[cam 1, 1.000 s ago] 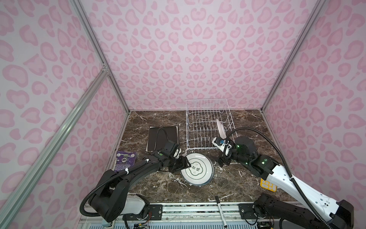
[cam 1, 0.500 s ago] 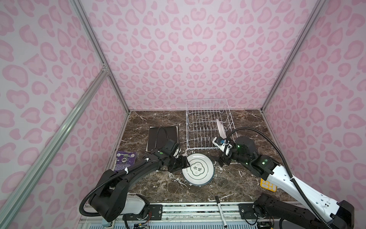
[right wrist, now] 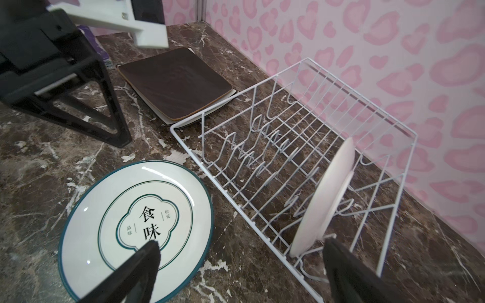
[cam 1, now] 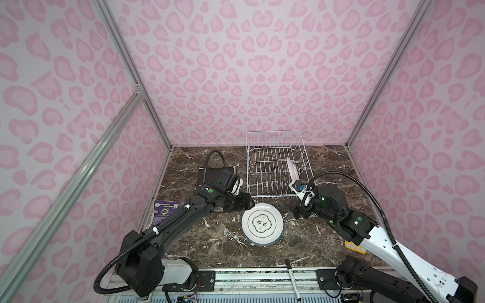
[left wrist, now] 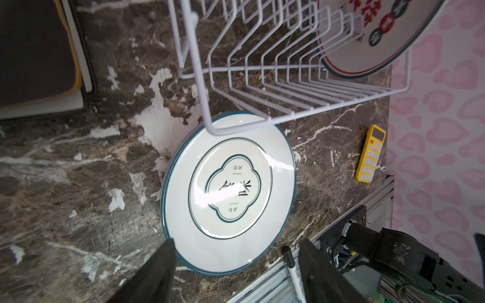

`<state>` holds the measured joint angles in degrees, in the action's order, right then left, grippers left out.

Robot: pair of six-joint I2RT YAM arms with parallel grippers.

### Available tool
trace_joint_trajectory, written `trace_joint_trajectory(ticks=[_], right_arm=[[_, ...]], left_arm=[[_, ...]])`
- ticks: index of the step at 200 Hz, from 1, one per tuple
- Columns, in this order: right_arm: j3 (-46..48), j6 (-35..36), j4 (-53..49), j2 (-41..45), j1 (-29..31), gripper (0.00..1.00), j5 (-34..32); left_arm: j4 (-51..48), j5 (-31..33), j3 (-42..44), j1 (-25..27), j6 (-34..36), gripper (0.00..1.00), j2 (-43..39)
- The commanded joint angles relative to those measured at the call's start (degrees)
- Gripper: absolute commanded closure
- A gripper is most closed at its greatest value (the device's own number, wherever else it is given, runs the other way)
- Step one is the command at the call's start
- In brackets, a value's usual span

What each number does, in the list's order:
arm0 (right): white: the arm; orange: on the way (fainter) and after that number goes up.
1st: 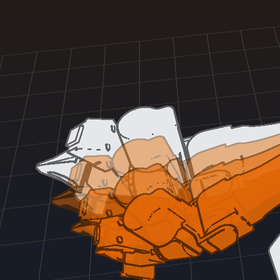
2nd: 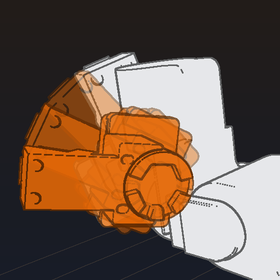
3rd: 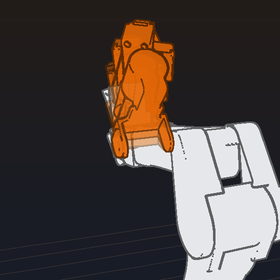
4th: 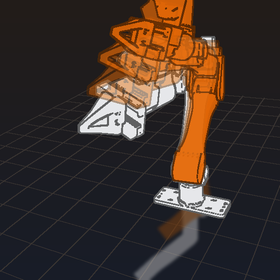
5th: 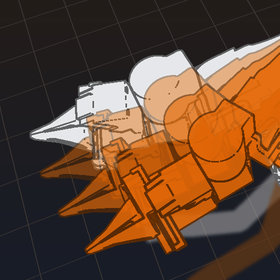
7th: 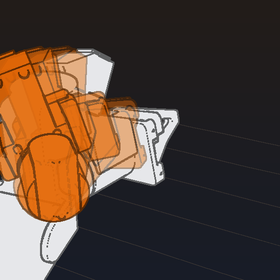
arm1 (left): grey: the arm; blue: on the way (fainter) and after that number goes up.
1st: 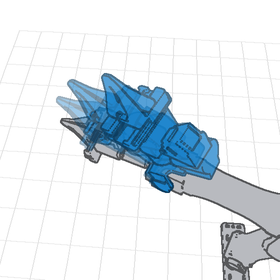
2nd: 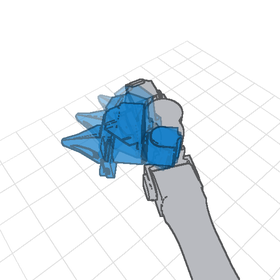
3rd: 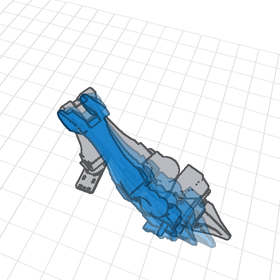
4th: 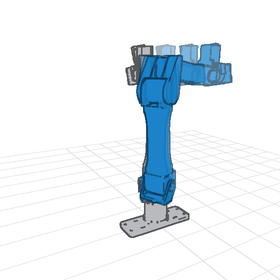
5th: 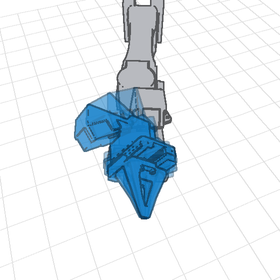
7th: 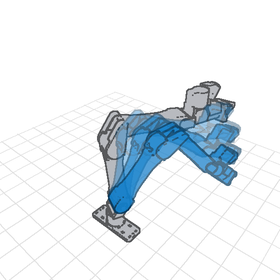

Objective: Unload the plates from the dish rack
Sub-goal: 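Open the right gripper and draw back while the left gripper reaches to the rack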

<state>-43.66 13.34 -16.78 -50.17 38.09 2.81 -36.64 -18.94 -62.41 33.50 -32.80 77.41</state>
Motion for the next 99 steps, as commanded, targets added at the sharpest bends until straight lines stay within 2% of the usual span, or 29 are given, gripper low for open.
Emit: trace_joint_trajectory(ticks=[1,21,47,76,99], right_arm=[[0.9,-3.6,-0.6,1.3,-0.5,0.02,-7.1],[1.2,-5.9,-1.9,2.3,-1.8,0.02,-9.0],[0.3,-11.9,-4.8,2.0,-6.9,0.02,-12.1],[-0.8,-17.3,-6.9,1.5,-14.8,0.02,-7.3],[-0.2,-18.2,-5.9,1.8,-17.2,0.02,-4.0]], left_arm=[[-2.7,1.3,-4.5,0.1,4.5,0.25,0.9],[-2.1,1.0,-9.0,0.1,5.8,0.26,2.5],[1.4,-0.2,-13.9,0.3,6.5,0.26,5.8],[6.3,-1.0,-20.3,2.1,5.7,0.27,11.6],[8.8,-1.3,-26.4,3.9,4.4,0.27,17.8]])
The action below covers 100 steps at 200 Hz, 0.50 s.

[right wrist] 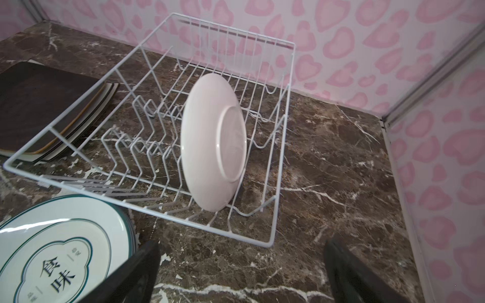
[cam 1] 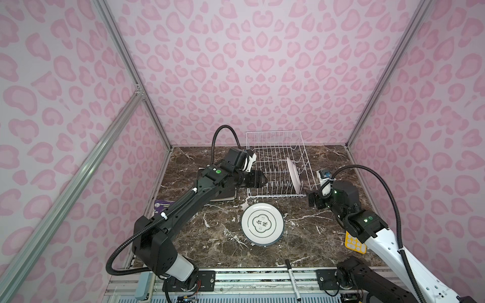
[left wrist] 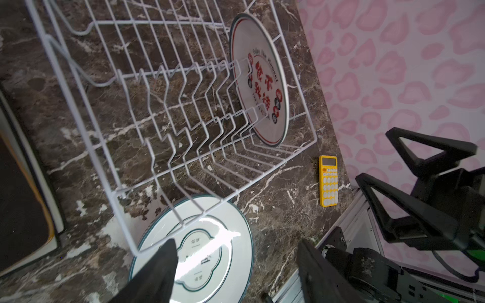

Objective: Unload the plates from the dish rack
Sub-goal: 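Open the right gripper and draw back while the left gripper reaches to the rack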

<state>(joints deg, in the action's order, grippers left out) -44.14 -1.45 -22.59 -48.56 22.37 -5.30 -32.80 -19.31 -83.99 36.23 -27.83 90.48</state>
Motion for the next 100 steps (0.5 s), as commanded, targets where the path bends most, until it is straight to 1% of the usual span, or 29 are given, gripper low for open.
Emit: trace_joint_trajectory(ticks=[1,18,52,100], right_arm=[[0.3,-3.4,-0.1,0.1,-1.6,0.02,4.2],[0.5,-3.8,0.6,0.0,-2.3,0.02,5.0],[-0.3,-5.1,0.0,0.4,-3.6,0.02,5.2],[2.1,-6.9,2.2,4.1,-5.9,0.02,5.7]], left_arm=[[5.1,-1.0,-5.1,1.2,-0.5,0.27,4.8],[5.6,-2.6,-10.5,2.4,-0.7,0.27,10.3],[2.4,-3.1,-21.4,4.1,-1.1,0.28,20.7],[6.3,-4.7,-26.7,6.1,-4.6,0.29,29.5]])
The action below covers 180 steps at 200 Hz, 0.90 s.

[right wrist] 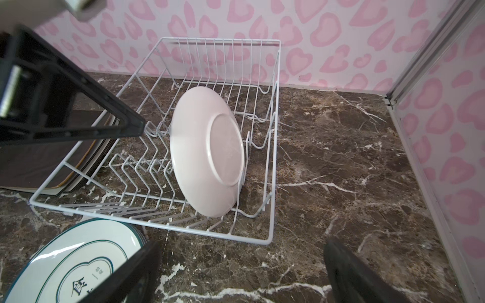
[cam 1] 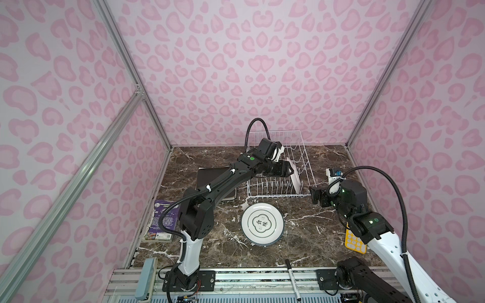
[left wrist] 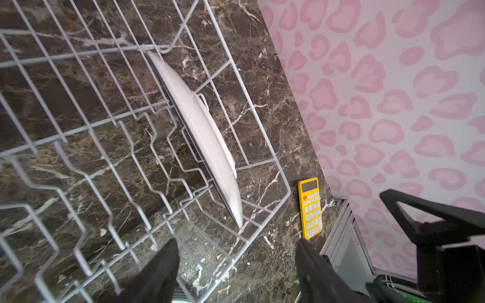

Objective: Unload the plates from the dish rack
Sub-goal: 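Open the right gripper and draw back while the left gripper reaches to the rack, then close the left gripper on the last white plate and lift it from the rack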

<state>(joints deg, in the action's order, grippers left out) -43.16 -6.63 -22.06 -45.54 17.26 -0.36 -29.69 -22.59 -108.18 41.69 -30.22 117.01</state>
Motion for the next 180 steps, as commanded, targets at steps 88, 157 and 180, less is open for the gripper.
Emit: trace_joint_trajectory(ticks=[88,157,180], right_arm=[[1.5,-1.2,1.9,1.0,-3.0,0.02,1.8],[1.4,-1.4,2.6,0.4,-3.9,0.02,2.2],[1.3,-1.2,3.3,-0.8,-4.1,0.02,2.6]], left_arm=[[9.9,-4.0,-5.5,1.3,-9.9,0.55,10.6],[11.8,-5.7,-6.1,1.4,-12.4,0.84,11.3],[12.5,-5.7,-5.7,1.3,-13.2,0.9,10.9]])
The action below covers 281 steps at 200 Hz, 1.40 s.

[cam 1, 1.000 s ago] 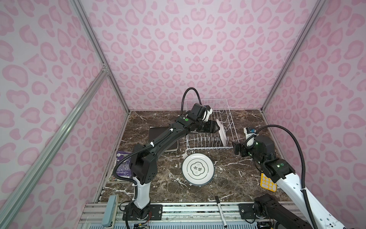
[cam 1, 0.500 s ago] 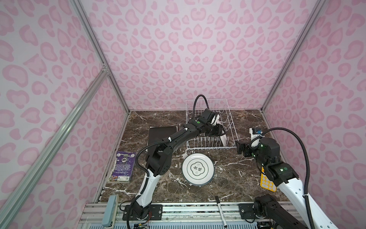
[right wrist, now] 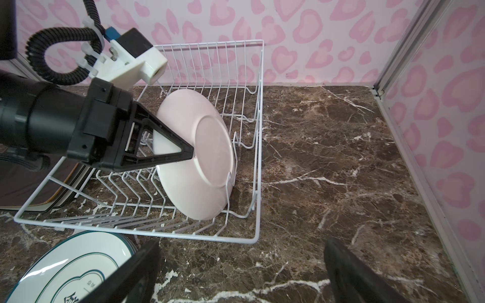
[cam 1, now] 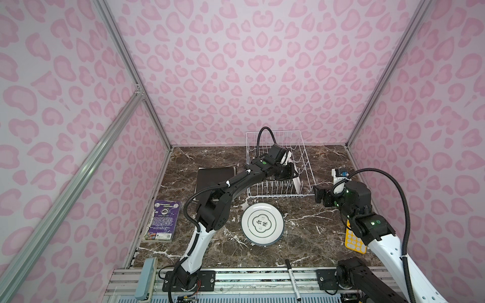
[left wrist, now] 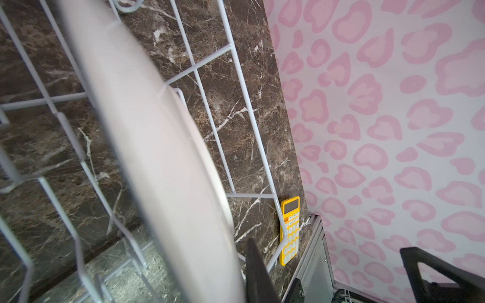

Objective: Unload the plates from the dish rack

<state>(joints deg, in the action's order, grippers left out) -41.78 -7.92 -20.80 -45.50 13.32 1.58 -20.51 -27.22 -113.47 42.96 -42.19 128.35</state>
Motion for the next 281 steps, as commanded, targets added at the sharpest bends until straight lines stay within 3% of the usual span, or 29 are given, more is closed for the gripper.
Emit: trace_joint_trajectory(ticks=[1,24,118,205,217,239,260,281], right_arm=[[-0.1,0.1,2.0,-0.9,-0.2,0.02,0.7],[-0.5,0.5,2.4,-2.2,-0.5,0.02,0.7],[-3.5,1.4,3.0,-6.2,-2.3,0.02,2.2],[-7.2,-0.7,1.2,-4.9,-2.5,0.02,4.0],[-7.9,-1.6,0.9,-4.4,-2.6,0.02,5.0],[-12.7,-3.7,-2.8,-4.6,-3.7,0.02,7.6],[-17.6,-9.0,-4.4,-5.9,-7.7,0.03,17.1],[-24.3,-17.0,-6.9,-10.1,-10.0,0.04,26.7]], left_arm=[[3.3,-1.1,-0.3,0.0,-1.3,0.9,-0.4],[3.7,-1.2,0.0,0.1,-2.2,0.97,-0.8],[6.1,-3.7,-1.1,0.1,-4.8,0.97,-4.3],[4.4,-1.0,2.2,0.0,0.4,0.97,-18.2],[3.6,-1.5,3.0,-0.1,3.4,0.97,-21.0],[-3.2,1.2,5.5,0.1,18.2,0.97,-27.7],[-6.9,11.9,14.3,0.3,33.3,0.97,-36.5],[-0.9,20.7,29.9,1.5,49.3,0.97,-47.6]])
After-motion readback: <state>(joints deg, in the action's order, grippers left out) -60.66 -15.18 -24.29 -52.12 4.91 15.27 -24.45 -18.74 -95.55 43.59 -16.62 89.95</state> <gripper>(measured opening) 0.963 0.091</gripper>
